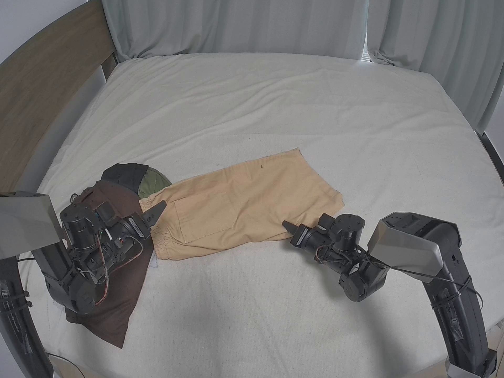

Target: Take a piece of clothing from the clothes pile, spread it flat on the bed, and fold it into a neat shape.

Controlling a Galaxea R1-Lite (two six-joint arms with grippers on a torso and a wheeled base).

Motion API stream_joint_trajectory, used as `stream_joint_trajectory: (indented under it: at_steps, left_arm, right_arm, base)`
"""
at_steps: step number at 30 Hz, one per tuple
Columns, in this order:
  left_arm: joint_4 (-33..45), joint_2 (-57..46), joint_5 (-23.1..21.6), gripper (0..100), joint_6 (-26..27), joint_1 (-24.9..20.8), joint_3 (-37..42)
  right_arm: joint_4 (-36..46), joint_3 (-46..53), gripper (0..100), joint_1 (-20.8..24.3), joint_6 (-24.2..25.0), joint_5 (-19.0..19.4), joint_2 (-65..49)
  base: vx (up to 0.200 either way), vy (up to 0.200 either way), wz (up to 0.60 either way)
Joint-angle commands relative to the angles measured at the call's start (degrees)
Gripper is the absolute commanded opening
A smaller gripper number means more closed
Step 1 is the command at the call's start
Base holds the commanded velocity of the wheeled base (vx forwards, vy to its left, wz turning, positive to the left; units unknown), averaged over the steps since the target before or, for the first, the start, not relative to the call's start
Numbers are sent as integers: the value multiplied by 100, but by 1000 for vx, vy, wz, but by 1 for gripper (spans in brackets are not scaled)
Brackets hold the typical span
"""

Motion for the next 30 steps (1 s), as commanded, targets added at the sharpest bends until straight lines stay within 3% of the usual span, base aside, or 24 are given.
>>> stream_joint_trajectory:
  at_steps: [1,15,30]
  left_arm:
    - [-5,42,-1,100,-6,8,-1]
    - [-5,42,-19,100,-6,148,-36]
    - [-14,86,-72,100,-49,280,-185]
  right_arm:
    - [-8,230,0,-16,-20,-7,-95]
    - [-457,1812,0,-77,-442,-16,-939]
    - [-887,4159,0,-341,-1145,-7,-1528]
  base:
    - [0,0,0]
    - [0,0,0]
    - [0,0,0]
